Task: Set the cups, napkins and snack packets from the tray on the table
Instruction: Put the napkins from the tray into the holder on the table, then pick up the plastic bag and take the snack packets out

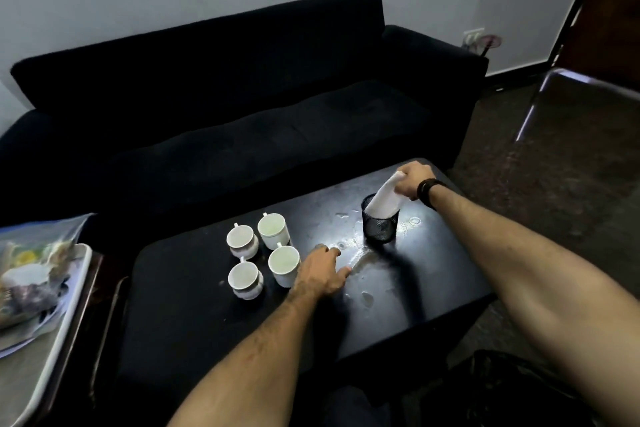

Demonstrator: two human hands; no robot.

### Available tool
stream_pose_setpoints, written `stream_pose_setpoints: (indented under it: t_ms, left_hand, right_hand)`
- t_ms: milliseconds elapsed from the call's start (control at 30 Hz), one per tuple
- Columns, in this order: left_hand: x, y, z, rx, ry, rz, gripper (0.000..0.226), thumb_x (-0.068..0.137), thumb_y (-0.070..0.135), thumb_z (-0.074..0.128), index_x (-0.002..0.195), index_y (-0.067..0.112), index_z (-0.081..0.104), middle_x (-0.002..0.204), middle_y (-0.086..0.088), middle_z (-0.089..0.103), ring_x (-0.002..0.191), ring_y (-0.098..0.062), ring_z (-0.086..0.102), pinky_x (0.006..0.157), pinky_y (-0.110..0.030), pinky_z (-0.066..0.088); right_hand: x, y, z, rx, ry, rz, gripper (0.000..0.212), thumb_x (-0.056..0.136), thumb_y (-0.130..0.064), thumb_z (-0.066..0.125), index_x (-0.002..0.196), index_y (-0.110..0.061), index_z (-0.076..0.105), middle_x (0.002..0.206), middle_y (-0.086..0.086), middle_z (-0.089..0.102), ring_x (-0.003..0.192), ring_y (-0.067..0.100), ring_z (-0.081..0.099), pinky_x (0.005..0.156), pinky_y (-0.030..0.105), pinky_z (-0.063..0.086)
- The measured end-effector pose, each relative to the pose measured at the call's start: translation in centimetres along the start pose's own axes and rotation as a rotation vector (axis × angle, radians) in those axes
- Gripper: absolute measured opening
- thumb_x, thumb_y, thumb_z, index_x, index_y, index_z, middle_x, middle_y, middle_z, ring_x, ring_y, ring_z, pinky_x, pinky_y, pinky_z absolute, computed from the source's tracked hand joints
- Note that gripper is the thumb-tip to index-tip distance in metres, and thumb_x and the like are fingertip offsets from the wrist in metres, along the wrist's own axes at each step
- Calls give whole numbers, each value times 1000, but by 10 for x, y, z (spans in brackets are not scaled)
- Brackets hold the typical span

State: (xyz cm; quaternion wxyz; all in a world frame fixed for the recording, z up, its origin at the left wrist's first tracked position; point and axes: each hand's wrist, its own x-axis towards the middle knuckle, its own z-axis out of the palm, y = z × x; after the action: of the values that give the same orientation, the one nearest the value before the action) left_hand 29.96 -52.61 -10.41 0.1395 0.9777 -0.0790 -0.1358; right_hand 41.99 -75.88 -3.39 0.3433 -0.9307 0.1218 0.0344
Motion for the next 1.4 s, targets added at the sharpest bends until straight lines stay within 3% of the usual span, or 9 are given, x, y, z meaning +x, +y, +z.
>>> stream_pose_setpoints:
  t_ms: [67,133,267,367,600,833,1000,1267,1400]
  left_hand:
    - [3,2,11,9,-65,28,65,94,48,51,147,14,37,151,-14,38,139,-30,37,115,-39,33]
    - [3,3,23,39,-140,39,76,94,52,49,154,13,23,160,-16,22,147,-31,25,119,-42,25]
    - [-2,-2,54,92,-255,27,93,92,65,40,158,14,-1,165,-12,-11,153,-26,-6,123,-47,4]
    - [-5,-5,71,109,-216,22,93,92,67,35,158,18,-8,164,-8,-19,152,-24,-14,123,-48,-2]
    - [0,-11,70,110,-200,47,94,91,68,38,158,20,-6,165,-7,-17,153,-23,-12,123,-47,0]
    - [-12,-2,37,84,-34,98,86,96,56,42,158,15,1,165,-13,-8,153,-28,-5,125,-43,4]
    - [-37,-17,-15,57,122,67,81,97,48,48,158,11,9,165,-17,3,153,-32,5,124,-42,10]
    - [-125,-127,-77,68,285,-130,82,90,44,57,154,9,20,161,-16,18,146,-34,20,119,-44,23]
    - [-185,-199,-95,98,265,-309,87,93,46,53,156,6,10,164,-18,9,152,-32,8,124,-42,13]
  right_hand:
    - [6,-2,9,-134,-60,-41,14,79,-9,58,89,-15,67,106,17,68,93,31,67,66,26,53]
    - [13,1,21,-246,-79,-68,35,79,-13,65,113,-14,62,122,16,63,113,34,61,86,34,51]
    - [14,9,43,-349,17,-149,48,78,-16,67,121,-13,48,123,16,55,115,37,56,87,42,50]
    - [15,15,49,-395,67,-211,52,75,-15,70,121,-13,45,121,13,55,113,35,56,84,42,50]
    - [11,15,47,-450,125,-278,77,63,-26,78,130,-15,42,123,12,51,114,34,50,92,44,44]
    - [-13,-39,39,-380,288,-461,73,72,-30,71,137,-14,41,135,9,46,127,30,42,103,43,39]
    - [-52,-110,77,-295,182,-618,71,75,-28,71,138,-15,43,138,9,48,130,31,42,104,46,40]
    - [-151,-221,174,-330,-212,-840,81,80,-38,70,149,-21,32,154,7,38,142,28,34,114,42,34]
    - [-204,-274,217,-356,-332,-912,78,85,-41,65,151,-21,30,156,6,35,143,28,33,115,41,33]
